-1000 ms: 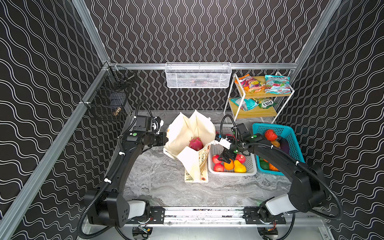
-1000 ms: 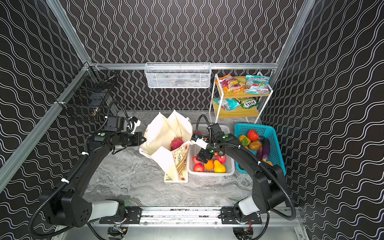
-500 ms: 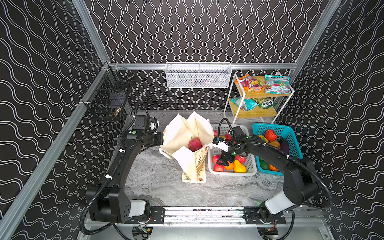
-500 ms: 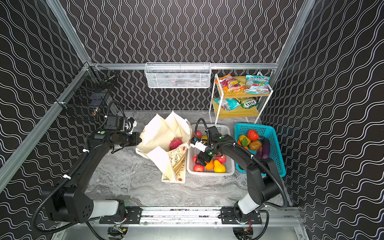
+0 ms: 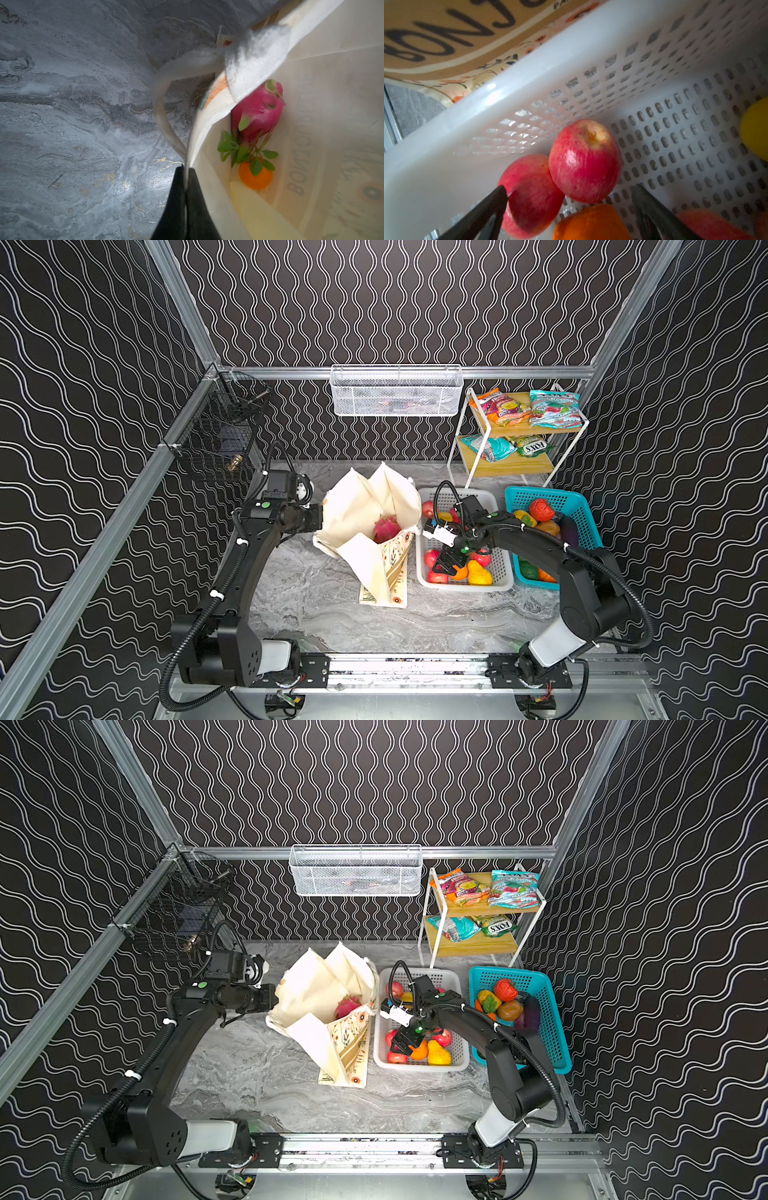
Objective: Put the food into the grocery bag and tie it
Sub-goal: 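Lower the right gripper onto a red apple near the basket edge and close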
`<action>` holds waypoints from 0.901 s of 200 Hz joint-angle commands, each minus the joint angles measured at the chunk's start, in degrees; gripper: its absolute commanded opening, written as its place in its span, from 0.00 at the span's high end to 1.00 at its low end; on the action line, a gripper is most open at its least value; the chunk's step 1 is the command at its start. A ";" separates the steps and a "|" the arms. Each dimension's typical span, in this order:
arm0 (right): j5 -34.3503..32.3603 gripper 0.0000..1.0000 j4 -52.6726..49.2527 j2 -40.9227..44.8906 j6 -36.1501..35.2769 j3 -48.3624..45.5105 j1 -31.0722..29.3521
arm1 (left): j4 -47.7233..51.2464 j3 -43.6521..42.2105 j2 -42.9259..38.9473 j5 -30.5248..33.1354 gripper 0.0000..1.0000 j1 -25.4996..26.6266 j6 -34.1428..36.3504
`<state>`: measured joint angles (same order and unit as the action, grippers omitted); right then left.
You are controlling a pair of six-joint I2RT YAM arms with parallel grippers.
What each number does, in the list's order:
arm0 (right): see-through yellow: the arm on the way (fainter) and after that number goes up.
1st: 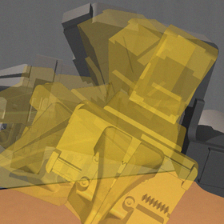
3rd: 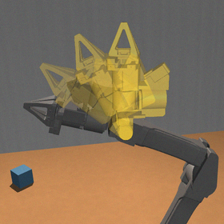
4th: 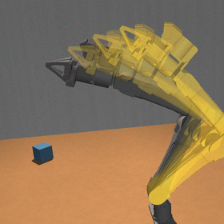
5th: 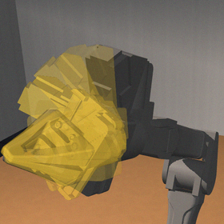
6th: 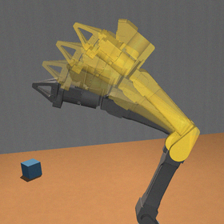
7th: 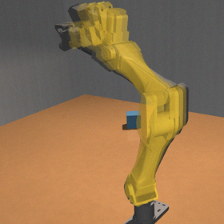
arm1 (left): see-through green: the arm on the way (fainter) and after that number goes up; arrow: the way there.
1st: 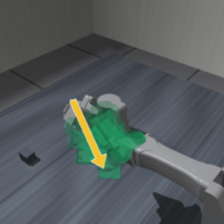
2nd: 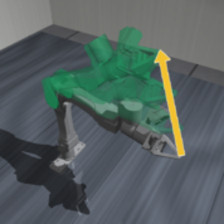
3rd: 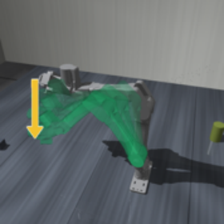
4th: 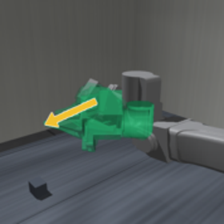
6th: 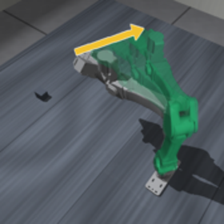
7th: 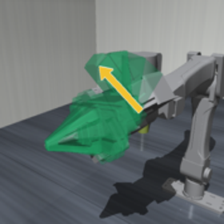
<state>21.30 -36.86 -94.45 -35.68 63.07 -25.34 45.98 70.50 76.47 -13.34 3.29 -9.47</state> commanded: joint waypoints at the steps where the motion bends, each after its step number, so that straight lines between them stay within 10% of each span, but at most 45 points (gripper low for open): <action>1: -0.03 0.06 -0.44 -1.14 0.41 1.79 0.03 | -0.12 0.42 -0.27 0.25 1.00 -0.30 0.69; 180: -3.78 0.11 5.58 -7.12 5.69 2.41 -1.58 | -0.92 -0.01 -0.66 -1.38 1.00 -0.30 0.24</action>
<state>18.63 -31.81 -101.19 -30.46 65.28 -26.79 45.91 70.72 76.25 -14.02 3.09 -9.50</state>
